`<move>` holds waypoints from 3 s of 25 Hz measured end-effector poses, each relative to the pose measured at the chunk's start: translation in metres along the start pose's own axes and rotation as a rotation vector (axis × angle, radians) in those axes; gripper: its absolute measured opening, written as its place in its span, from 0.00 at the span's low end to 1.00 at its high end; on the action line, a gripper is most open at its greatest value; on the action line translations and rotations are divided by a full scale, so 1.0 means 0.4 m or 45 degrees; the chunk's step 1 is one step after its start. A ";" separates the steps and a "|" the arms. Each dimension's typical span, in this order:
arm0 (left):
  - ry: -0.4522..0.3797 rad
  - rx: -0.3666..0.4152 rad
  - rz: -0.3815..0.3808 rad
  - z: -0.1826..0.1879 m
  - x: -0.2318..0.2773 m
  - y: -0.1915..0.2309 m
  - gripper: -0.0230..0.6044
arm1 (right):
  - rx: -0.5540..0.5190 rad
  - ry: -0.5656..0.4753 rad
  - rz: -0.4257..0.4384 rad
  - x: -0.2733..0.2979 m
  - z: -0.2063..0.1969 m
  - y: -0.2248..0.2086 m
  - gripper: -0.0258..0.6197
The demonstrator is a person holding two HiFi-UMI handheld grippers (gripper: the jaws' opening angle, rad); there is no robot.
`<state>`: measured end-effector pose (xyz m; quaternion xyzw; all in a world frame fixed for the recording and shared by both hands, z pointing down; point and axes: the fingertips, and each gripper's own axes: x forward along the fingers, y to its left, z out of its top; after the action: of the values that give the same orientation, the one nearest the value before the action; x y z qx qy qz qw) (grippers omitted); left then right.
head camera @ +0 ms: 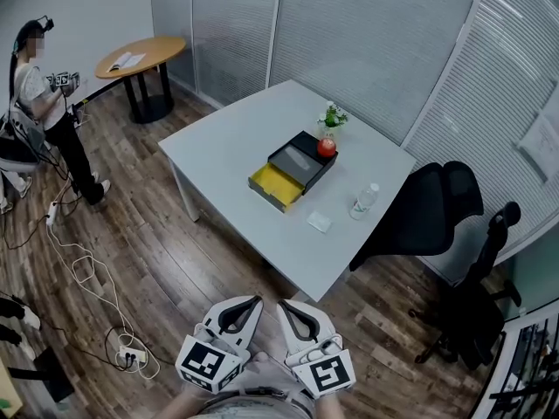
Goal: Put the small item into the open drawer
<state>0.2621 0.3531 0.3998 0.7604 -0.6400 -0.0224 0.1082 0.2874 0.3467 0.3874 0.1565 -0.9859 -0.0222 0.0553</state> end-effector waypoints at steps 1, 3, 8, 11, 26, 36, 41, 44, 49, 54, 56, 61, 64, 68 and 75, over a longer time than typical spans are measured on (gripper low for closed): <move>0.000 -0.001 -0.006 0.001 0.009 0.014 0.03 | 0.000 0.005 -0.002 0.015 -0.003 -0.005 0.04; -0.002 -0.002 -0.021 0.008 0.028 0.048 0.03 | -0.003 0.012 -0.002 0.051 -0.006 -0.012 0.04; 0.002 0.006 -0.078 0.039 0.098 0.144 0.03 | -0.024 0.024 -0.019 0.169 0.007 -0.054 0.04; 0.006 0.011 -0.111 0.059 0.142 0.204 0.03 | -0.045 0.039 -0.040 0.236 0.016 -0.086 0.04; 0.051 0.019 -0.273 0.108 0.295 0.435 0.03 | -0.049 0.064 -0.199 0.481 0.024 -0.210 0.04; 0.074 0.006 -0.317 0.096 0.289 0.530 0.03 | -0.027 0.093 -0.245 0.570 -0.004 -0.195 0.04; 0.089 -0.017 -0.322 0.088 0.294 0.548 0.03 | -0.025 0.125 -0.238 0.586 -0.017 -0.196 0.04; 0.096 -0.031 -0.313 0.086 0.293 0.563 0.03 | -0.020 0.129 -0.222 0.600 -0.016 -0.195 0.04; 0.104 -0.054 -0.286 0.080 0.318 0.596 0.03 | -0.029 0.141 -0.188 0.639 -0.019 -0.219 0.04; 0.115 -0.058 -0.288 0.097 0.389 0.632 0.03 | -0.029 0.134 -0.186 0.688 -0.015 -0.281 0.04; 0.114 -0.052 -0.305 0.108 0.427 0.638 0.03 | -0.012 0.123 -0.198 0.702 -0.009 -0.315 0.04; 0.127 -0.036 -0.354 0.122 0.532 0.648 0.03 | 0.000 0.099 -0.218 0.735 0.006 -0.408 0.04; 0.131 -0.030 -0.375 0.133 0.586 0.650 0.03 | 0.001 0.095 -0.227 0.756 0.009 -0.462 0.04; 0.146 -0.020 -0.394 0.141 0.643 0.648 0.03 | -0.002 0.076 -0.232 0.779 0.014 -0.526 0.04; 0.151 0.008 -0.401 0.165 0.738 0.638 0.03 | -0.006 0.042 -0.250 0.775 0.022 -0.625 0.04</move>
<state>0.0567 0.0153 0.4155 0.8516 -0.5054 0.0079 0.1386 0.0701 0.0132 0.3950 0.2528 -0.9646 -0.0273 0.0694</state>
